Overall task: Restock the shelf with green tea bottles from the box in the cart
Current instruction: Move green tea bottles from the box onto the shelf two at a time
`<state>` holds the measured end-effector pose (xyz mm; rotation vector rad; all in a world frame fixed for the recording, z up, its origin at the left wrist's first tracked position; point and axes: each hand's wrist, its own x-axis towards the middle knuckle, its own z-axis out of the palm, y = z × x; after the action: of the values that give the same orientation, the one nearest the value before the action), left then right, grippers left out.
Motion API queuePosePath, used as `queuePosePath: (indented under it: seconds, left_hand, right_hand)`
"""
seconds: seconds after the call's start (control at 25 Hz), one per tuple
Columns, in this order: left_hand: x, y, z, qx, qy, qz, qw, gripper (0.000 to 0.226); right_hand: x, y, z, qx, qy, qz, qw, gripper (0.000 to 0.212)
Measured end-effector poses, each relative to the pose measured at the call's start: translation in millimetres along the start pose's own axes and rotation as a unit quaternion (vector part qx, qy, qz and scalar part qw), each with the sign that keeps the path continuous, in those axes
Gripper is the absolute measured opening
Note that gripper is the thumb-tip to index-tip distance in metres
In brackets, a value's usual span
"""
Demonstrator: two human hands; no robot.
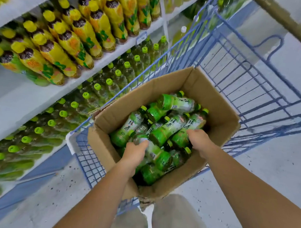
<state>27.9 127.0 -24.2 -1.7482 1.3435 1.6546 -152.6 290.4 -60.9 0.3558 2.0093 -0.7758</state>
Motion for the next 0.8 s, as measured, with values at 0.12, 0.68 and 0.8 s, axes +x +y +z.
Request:
queuePosePath:
  seconds: [0.12, 0.68, 0.8]
  left_hand:
    - [15, -5, 17, -0.106, -0.023, -0.051, 0.993, 0.075]
    - [49, -10, 61, -0.114, 0.051, -0.081, 0.989, 0.111]
    - [39, -15, 51, -0.129, 0.020, -0.070, 0.989, 0.084]
  right_hand:
    - [20, -1, 8, 0.022, -0.003, 0.038, 0.999, 0.060]
    - [61, 9, 12, 0.182, -0.008, 0.066, 0.981, 0.071]
    - [49, 4, 0, 0.189, -0.057, 0.075, 0.977, 0.057]
